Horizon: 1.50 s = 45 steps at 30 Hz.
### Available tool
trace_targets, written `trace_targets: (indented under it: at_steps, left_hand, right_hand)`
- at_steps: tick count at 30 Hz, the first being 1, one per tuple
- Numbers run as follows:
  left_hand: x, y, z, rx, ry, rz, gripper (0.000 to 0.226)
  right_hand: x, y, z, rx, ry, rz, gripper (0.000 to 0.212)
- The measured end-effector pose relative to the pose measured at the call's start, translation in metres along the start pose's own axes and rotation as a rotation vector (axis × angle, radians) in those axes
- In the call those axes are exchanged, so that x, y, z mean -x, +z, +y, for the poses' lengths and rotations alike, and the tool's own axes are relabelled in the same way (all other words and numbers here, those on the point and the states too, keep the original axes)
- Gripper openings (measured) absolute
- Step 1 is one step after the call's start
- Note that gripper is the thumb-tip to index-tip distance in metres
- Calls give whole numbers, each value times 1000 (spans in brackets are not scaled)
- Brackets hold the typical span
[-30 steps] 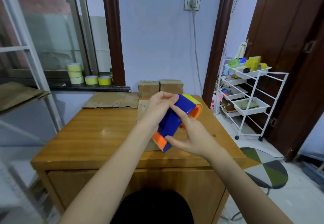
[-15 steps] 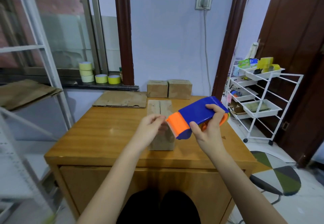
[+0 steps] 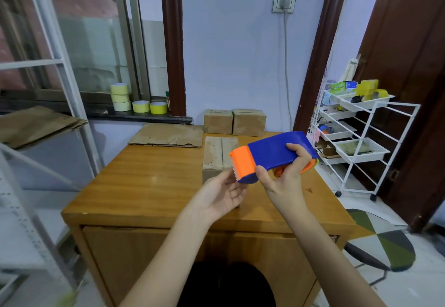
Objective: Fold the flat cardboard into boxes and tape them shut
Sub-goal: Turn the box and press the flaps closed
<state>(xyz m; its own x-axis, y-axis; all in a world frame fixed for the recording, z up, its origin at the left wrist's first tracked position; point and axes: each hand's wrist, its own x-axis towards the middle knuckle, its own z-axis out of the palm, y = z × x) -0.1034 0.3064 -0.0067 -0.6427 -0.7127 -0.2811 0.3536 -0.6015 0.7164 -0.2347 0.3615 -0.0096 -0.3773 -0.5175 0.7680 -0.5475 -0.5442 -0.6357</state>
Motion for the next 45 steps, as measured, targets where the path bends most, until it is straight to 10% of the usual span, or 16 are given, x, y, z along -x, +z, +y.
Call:
trace_targets:
  at_steps: [5,21,45]
  left_hand:
    - [-6,4,-7,131,-1,34,31]
    - [-16,16,-27,-527,811,525,26]
    - [-6,-24,25,-1015,764,633,38]
  right_hand:
    - [-2,8,3,-14,14,4,65]
    - [1,24,-1,-32,40,203,69]
    - [-19,5,18,96,27,226,64]
